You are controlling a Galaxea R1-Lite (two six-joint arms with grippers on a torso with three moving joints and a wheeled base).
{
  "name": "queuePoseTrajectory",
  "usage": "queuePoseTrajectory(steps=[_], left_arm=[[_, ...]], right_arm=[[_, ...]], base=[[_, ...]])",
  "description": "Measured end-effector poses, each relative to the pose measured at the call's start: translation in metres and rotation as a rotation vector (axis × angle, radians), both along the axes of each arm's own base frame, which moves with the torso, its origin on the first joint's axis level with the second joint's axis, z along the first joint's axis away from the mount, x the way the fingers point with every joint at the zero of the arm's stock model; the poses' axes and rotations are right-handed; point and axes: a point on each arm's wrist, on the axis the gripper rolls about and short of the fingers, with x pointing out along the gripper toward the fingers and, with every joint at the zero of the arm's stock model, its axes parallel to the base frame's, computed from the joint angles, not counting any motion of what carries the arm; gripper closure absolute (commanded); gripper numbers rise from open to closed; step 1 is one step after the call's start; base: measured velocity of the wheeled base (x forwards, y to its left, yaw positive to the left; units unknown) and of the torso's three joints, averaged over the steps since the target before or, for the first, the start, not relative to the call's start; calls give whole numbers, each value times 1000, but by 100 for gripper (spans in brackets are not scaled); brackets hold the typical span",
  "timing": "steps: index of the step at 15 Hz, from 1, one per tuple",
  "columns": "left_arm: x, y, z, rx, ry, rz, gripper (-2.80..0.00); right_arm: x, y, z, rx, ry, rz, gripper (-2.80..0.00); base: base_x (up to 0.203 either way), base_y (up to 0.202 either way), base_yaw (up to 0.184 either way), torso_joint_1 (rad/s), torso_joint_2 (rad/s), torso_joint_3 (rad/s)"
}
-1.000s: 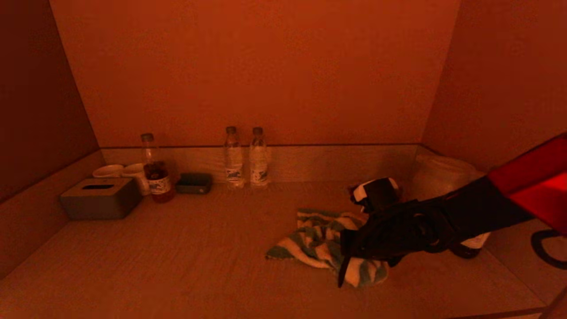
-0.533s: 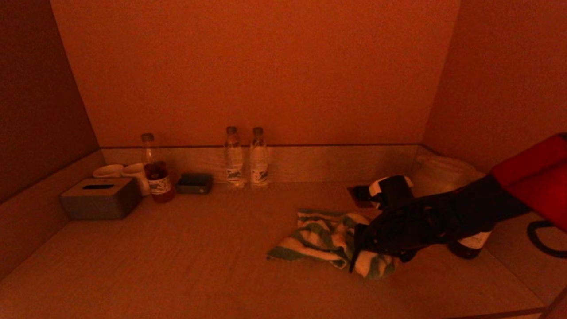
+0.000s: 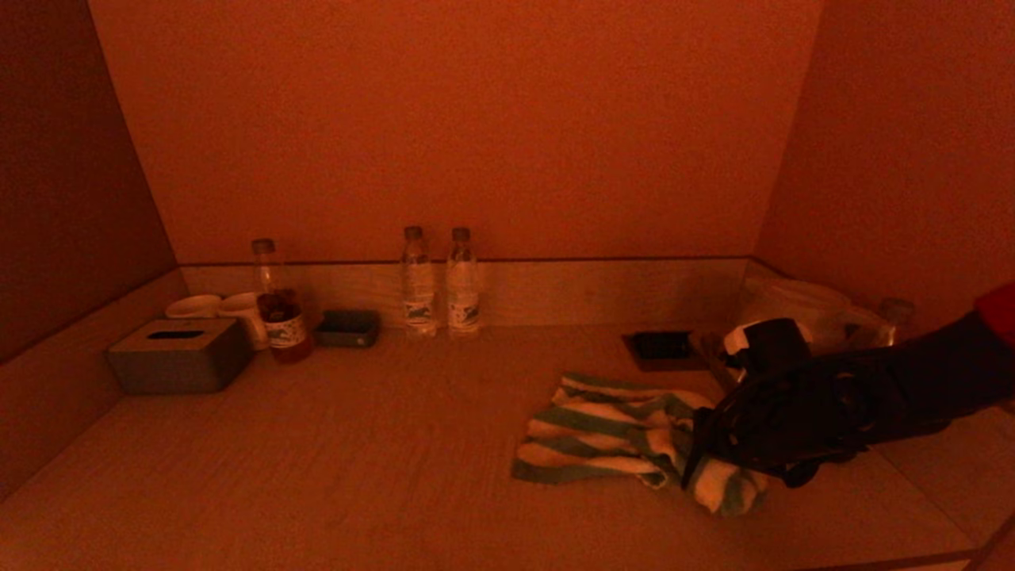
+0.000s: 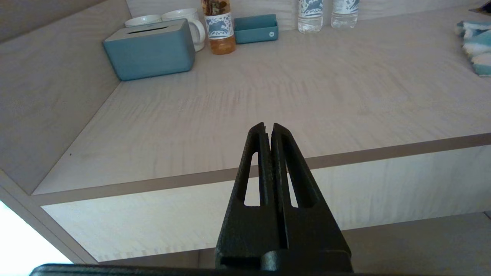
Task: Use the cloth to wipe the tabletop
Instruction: Sweep the stains on the table
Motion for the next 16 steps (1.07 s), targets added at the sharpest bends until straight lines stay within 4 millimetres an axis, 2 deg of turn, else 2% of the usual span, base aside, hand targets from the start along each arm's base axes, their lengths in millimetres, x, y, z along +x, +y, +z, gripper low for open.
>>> queuePoseTrajectory(steps=[7, 16], left_arm=[[0, 0, 0, 0, 0, 1, 0], [0, 0, 0, 0, 0, 0, 0]], right_arm=[[-28, -30, 10, -27, -5, -57, 0], [-44, -50, 15, -57, -18, -89, 0]], base=[[0, 0, 0, 0, 0, 0], [0, 0, 0, 0, 0, 0]])
